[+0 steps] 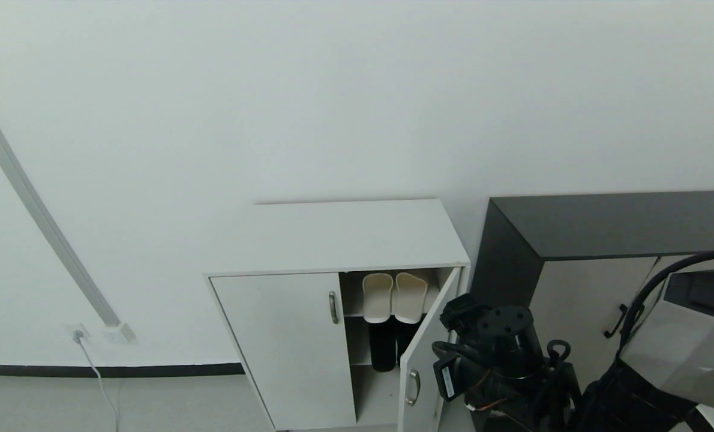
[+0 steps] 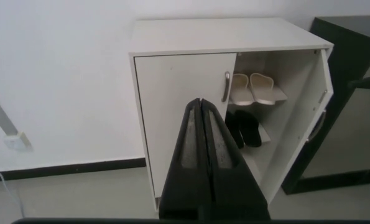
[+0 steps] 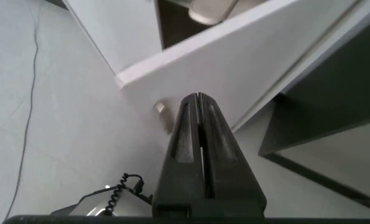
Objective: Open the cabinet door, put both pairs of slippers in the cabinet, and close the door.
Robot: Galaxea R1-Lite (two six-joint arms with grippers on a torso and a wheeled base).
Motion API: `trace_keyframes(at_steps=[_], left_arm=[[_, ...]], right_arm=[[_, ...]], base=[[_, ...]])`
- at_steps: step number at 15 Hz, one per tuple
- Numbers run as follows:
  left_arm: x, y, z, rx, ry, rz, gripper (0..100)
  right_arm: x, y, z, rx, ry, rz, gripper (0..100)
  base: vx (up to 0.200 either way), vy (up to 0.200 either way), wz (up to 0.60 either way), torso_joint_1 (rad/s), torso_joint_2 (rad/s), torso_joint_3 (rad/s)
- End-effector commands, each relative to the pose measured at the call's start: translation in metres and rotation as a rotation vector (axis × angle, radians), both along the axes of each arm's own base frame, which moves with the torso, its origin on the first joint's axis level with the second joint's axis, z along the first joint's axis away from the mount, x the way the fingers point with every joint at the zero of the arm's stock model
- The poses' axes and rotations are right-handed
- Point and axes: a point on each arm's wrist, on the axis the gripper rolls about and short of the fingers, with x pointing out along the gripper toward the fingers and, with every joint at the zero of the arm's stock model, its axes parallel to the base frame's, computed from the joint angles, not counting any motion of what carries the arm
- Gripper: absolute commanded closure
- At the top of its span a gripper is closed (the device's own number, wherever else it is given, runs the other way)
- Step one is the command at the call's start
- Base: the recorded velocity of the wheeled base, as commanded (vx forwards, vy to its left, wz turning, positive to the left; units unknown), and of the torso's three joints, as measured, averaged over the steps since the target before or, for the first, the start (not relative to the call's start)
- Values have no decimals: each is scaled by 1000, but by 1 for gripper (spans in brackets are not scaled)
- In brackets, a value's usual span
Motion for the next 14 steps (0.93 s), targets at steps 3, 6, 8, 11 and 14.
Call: trace_keyframes(at_steps=[3, 6, 8, 11, 14], left_arm=[[0, 0, 0, -1, 1, 0, 100], [0, 0, 0, -1, 1, 0, 100], [0, 0, 0, -1, 1, 0, 100], [0, 0, 0, -1, 1, 1, 100], [0, 0, 0, 0, 1, 0, 100]], right_arm=[[12, 4, -16, -1, 14, -10, 100], [19, 10, -20, 12, 9, 0, 100], [27, 14, -24, 16, 5, -6, 100], [39, 21, -27, 30, -11, -15, 100], [54, 28, -32, 45, -29, -27, 100]], base=[[0, 0, 0, 0, 0, 0], [0, 0, 0, 0, 0, 0], [0, 0, 0, 0, 0, 0], [0, 0, 0, 0, 0, 0], [0, 0, 0, 0, 0, 0]])
